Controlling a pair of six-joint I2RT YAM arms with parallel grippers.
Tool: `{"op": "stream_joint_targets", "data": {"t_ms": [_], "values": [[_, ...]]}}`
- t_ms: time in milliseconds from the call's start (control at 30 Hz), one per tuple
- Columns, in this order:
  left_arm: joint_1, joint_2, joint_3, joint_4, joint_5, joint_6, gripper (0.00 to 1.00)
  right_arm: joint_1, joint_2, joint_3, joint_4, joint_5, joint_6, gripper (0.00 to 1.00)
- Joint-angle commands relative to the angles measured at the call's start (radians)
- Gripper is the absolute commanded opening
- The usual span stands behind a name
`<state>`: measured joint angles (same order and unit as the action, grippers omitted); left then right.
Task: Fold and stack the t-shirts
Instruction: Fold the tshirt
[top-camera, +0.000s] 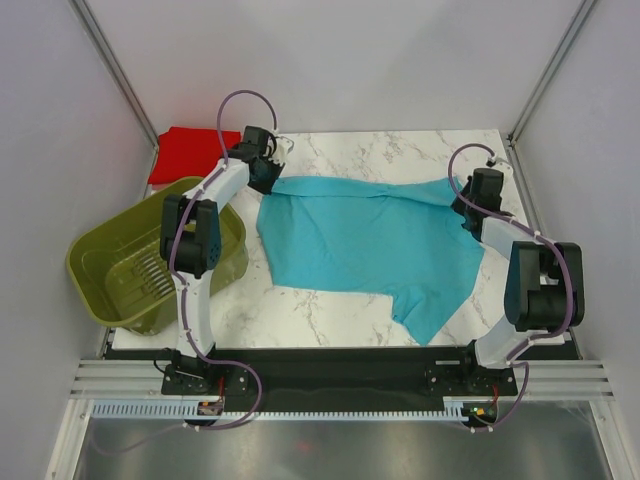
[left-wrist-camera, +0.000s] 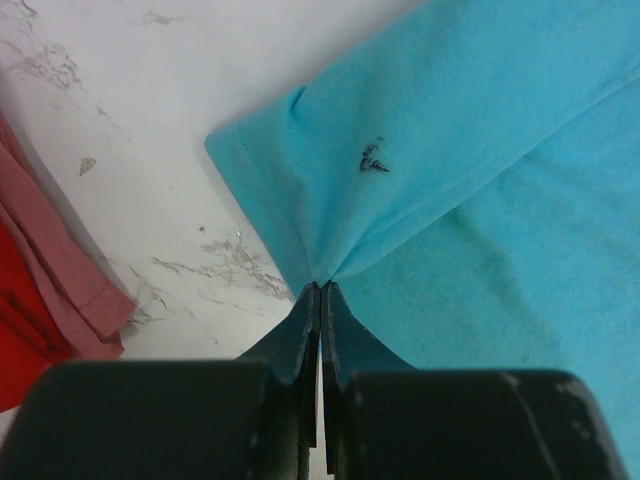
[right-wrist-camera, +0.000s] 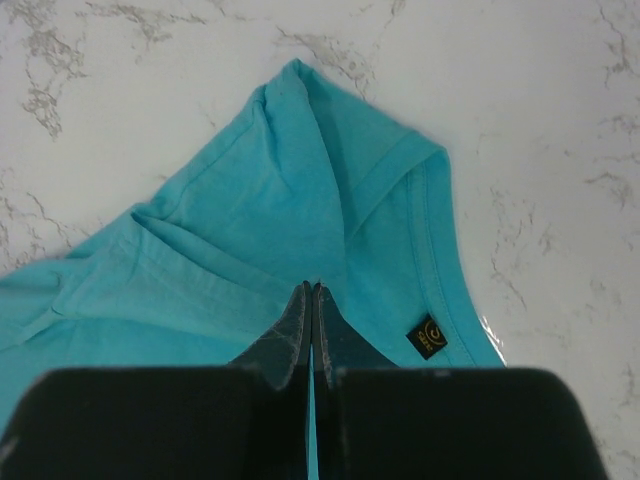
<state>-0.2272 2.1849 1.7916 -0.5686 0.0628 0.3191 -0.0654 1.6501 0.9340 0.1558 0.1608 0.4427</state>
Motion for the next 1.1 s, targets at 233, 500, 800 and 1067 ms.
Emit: {"op": "stream_joint_targets", "data": {"t_ms": [233,500,800,1067], "values": [[-0.003,-0.071,-0.026,0.024,-0.060,0.006,0.02,-0.014,-0.075,-0.035,-0.052,0.075,-0.021,0.00],[0.000,-0.093,-0.031,0.024,-0.080,-0.008,0.02,-0.027,-0.105,-0.038,-0.064,0.074,-0.041,0.00],[-0.012,-0.105,-0.095,0.021,-0.069,-0.015,0.02,-0.027,-0.107,-0.098,-0.076,0.066,-0.004,0.00],[-0.040,-0.134,-0.135,0.012,-0.106,-0.017,0.38,-0.027,-0.102,-0.071,-0.153,0.072,0.031,0.19]]}}
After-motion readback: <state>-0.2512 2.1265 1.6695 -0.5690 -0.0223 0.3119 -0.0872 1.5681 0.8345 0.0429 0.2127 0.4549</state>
